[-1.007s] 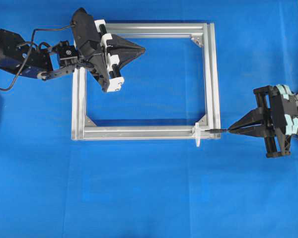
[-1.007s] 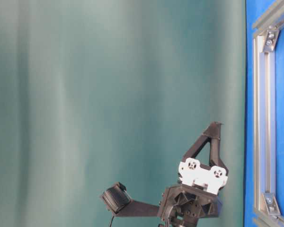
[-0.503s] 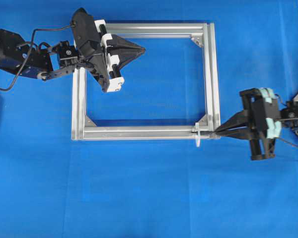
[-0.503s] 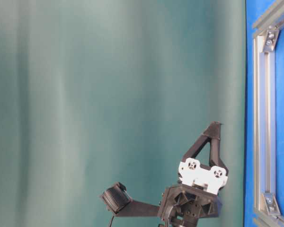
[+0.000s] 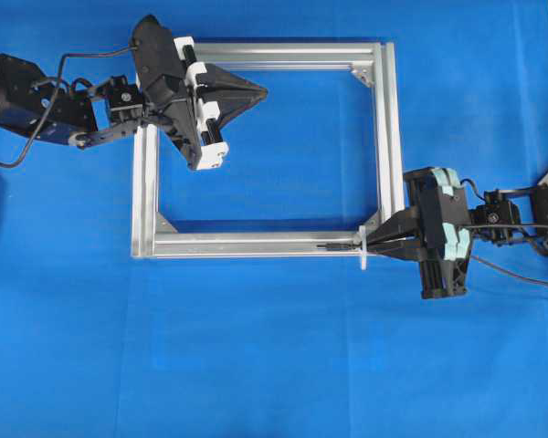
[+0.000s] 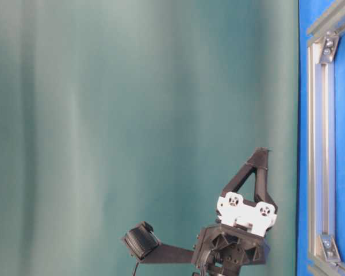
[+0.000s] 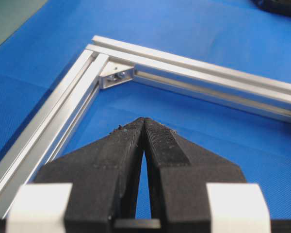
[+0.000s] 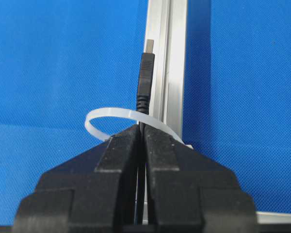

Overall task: Insert the wire through the string loop located on the right side.
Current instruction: 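Push the plug leftward through the zip-tie loop with the right gripper, then swing the left gripper down toward the plug emerging from the loop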

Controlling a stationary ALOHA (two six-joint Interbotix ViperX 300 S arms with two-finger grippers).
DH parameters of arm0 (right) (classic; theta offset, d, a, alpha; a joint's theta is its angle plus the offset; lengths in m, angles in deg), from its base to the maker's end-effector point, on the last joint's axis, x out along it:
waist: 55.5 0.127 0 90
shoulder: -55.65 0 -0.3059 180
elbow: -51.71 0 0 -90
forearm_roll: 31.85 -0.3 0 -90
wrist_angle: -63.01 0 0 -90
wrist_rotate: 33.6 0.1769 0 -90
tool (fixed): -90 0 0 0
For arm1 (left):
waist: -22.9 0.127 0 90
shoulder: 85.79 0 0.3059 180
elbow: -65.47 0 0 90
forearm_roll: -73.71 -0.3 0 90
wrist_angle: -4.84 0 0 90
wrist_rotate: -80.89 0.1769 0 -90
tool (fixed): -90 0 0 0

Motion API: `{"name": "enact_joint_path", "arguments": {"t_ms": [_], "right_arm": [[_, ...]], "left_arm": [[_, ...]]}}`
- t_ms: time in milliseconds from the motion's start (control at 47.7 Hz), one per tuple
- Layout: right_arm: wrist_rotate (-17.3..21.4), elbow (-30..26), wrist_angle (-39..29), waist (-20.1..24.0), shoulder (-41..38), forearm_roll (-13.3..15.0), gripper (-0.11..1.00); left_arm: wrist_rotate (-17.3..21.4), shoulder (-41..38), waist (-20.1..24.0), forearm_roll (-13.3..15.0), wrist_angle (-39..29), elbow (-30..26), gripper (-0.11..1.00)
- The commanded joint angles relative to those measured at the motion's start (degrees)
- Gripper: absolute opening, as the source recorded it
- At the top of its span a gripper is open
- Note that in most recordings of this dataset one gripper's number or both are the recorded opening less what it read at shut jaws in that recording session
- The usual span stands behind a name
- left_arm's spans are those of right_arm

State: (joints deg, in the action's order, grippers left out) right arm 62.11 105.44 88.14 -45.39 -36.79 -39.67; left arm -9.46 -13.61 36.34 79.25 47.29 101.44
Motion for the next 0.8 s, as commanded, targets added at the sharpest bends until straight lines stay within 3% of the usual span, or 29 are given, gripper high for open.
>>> {"name": "enact_joint_path", "arguments": {"t_ms": [0, 273, 566, 776], "right_arm": [[-0.09, -0.88, 0.62, -0.18, 0.35, -0.09, -0.04], [-0.09, -0.88, 0.44, -0.18, 0.35, -0.18, -0.04], [-0.09, -0.88, 0.53, -0.18, 0.35, -0.09, -0.04], [-0.09, -0.88, 0.44, -0.18, 0.35, -0.18, -0.04]], "left_arm": [[0.09, 1.93, -0.26, -0.09, 0.26, -0.62, 0.0], [-0.18, 1.93, -2.64, -0.09, 0.26, -0.62, 0.0], [-6.94, 1.93, -12.57, -0.09, -2.46, -0.44, 0.0], [-9.32, 1.93, -21.27, -0.09, -4.92, -0.44, 0.0]]}}
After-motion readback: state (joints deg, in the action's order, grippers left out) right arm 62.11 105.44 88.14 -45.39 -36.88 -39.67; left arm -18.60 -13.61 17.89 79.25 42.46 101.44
